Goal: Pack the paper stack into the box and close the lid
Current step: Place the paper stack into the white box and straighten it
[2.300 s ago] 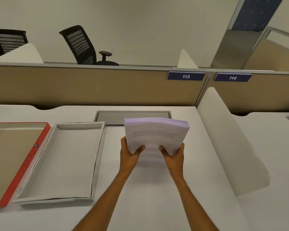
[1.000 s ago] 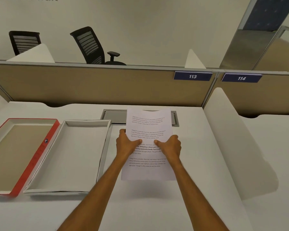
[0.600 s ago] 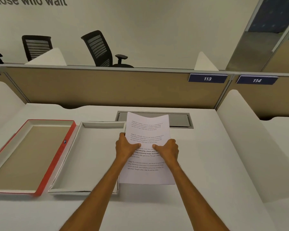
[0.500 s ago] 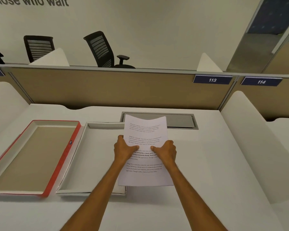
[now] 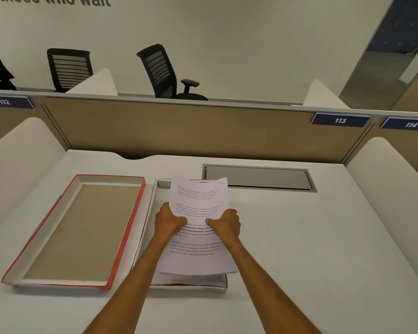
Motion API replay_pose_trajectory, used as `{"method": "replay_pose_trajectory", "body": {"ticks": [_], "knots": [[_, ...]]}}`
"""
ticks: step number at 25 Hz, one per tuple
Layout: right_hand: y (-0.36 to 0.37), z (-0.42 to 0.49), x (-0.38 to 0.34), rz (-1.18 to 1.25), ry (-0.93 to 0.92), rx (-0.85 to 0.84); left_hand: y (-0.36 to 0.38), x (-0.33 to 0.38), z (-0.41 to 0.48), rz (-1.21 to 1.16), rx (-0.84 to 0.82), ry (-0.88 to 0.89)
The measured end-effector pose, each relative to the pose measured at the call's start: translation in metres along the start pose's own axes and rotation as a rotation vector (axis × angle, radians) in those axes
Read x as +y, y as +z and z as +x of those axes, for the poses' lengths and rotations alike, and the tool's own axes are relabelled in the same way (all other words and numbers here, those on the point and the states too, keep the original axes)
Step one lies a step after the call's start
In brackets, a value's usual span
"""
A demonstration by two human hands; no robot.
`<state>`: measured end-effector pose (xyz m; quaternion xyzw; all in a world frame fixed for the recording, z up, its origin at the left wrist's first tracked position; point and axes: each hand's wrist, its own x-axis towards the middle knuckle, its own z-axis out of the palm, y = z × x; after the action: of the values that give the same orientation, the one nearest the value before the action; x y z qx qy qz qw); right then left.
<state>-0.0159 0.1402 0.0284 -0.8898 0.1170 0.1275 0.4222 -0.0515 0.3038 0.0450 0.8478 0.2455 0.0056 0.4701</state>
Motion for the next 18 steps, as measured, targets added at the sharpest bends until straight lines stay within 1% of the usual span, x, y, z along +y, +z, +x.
{"method": "replay_pose_trajectory", "body": {"ticks": [6, 9, 12, 18], "knots": [[0.037, 0.002, -0.012, -0.012, 0.014, -0.027, -0.027, -0.026, 0.022, 0.005, -0.092, -0.005], [0.06, 0.003, -0.016, -0.055, 0.008, -0.043, -0.038, -0.047, 0.037, -0.008, -0.122, -0.02], [0.067, 0.006, -0.012, -0.094, 0.009, -0.061, -0.036, -0.055, 0.039, -0.013, -0.126, -0.036], [0.069, 0.011, -0.01, -0.098, 0.007, -0.057, -0.025, -0.059, 0.042, -0.022, -0.149, -0.055]]}}
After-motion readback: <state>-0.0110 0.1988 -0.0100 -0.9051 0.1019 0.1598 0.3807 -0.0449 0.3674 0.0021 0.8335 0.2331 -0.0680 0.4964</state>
